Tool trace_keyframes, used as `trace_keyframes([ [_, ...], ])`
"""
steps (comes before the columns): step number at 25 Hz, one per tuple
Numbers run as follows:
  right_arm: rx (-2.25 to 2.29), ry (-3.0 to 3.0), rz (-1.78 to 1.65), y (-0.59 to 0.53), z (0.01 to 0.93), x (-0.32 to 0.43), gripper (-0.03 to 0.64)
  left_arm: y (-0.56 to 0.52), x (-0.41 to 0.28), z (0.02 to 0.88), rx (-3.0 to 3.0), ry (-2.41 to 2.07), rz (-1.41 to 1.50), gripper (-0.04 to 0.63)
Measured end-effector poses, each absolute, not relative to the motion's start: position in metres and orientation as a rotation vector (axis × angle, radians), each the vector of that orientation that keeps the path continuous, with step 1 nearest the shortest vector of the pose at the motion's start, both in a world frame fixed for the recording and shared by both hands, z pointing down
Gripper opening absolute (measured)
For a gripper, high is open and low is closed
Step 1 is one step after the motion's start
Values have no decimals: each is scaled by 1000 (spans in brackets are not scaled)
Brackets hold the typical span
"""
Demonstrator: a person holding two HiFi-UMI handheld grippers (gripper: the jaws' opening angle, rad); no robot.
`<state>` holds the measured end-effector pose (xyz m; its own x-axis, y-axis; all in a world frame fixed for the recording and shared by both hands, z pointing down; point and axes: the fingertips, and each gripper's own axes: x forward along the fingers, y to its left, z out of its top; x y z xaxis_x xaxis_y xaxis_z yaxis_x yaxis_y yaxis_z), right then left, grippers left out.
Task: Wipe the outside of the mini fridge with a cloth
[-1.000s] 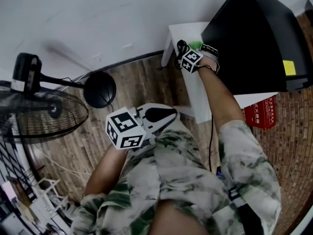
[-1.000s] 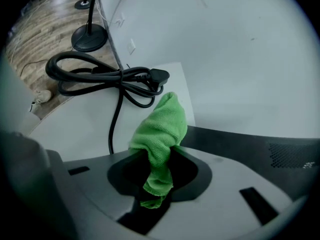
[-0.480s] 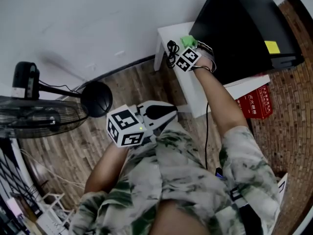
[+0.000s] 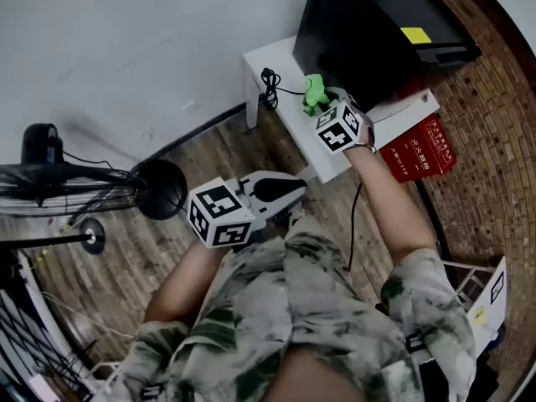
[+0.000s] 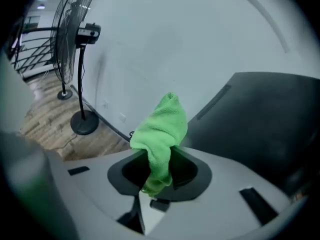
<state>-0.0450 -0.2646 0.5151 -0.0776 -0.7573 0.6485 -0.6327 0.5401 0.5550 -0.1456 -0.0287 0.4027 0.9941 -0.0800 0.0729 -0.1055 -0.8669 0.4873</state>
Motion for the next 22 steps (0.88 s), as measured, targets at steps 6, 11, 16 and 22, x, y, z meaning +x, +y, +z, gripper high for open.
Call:
trace_keyframes([
  [6,1273,-2034,91,-164,484,-2,107,-2,-117,408,2657,-107,107,29],
  [11,1315,-2237,233,-85,460,55,107,23,-75,414,2698,-151,166,29],
  [16,1314,-2370,325,-4,449,137,107,51,1,417,2720,-236,199,29],
  [22,1280,-2461,382,85,444,240,107,96,112,416,2703,-334,199,29],
])
